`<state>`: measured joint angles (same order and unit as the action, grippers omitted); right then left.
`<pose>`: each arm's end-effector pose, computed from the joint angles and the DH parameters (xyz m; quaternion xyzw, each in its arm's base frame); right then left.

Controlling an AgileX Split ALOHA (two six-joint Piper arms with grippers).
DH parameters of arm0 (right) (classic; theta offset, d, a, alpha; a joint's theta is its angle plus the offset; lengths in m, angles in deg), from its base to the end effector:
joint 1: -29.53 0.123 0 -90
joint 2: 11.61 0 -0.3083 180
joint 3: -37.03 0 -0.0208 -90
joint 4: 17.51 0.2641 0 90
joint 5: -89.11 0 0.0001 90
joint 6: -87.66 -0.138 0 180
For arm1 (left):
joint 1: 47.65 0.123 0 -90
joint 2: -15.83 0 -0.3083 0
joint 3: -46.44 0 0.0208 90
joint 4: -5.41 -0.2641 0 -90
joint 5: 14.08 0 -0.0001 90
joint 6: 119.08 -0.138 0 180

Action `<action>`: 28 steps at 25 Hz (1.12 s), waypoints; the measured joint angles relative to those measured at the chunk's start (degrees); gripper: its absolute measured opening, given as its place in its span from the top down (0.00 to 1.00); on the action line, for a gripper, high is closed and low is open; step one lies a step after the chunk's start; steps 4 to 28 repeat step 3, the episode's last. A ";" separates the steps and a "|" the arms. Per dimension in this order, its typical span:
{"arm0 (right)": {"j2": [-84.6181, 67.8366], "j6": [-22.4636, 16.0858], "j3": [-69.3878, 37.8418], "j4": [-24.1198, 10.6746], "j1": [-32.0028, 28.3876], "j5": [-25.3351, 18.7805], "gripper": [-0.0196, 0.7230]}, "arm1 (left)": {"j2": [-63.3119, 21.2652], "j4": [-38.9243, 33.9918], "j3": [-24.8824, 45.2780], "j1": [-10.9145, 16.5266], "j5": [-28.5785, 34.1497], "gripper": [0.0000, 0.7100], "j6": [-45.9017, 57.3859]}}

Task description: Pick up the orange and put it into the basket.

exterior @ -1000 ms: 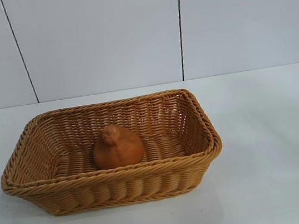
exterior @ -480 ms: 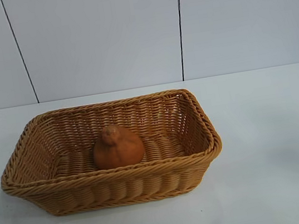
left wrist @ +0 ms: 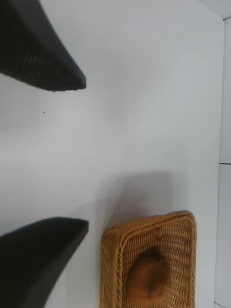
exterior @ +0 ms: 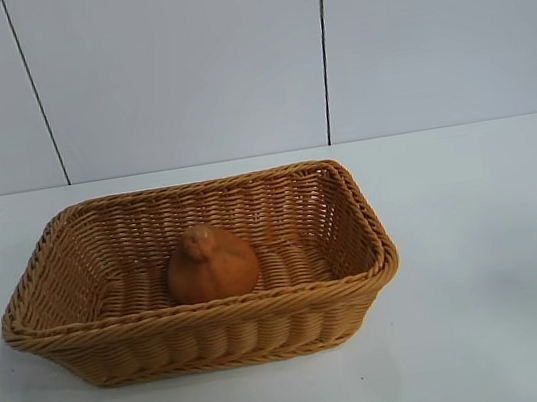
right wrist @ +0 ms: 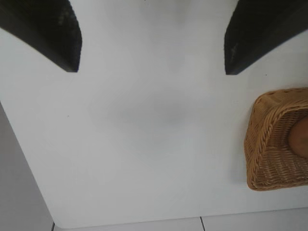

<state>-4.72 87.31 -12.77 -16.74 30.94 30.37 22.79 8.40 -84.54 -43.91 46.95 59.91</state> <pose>0.0277 0.0023 0.2631 -0.0079 0.8453 0.0149 0.5340 0.0244 -0.0047 0.2627 -0.0192 0.8522 -0.0044 0.5229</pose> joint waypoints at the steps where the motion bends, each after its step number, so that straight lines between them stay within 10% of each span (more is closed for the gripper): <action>1: -0.06 0.00 0.00 0.00 0.00 0.05 0.22 | 0.00 0.00 0.00 0.00 0.00 0.26 0.00; 28: -0.06 0.00 0.00 0.05 0.00 0.05 0.22 | 0.00 0.00 0.00 0.00 0.00 0.26 0.00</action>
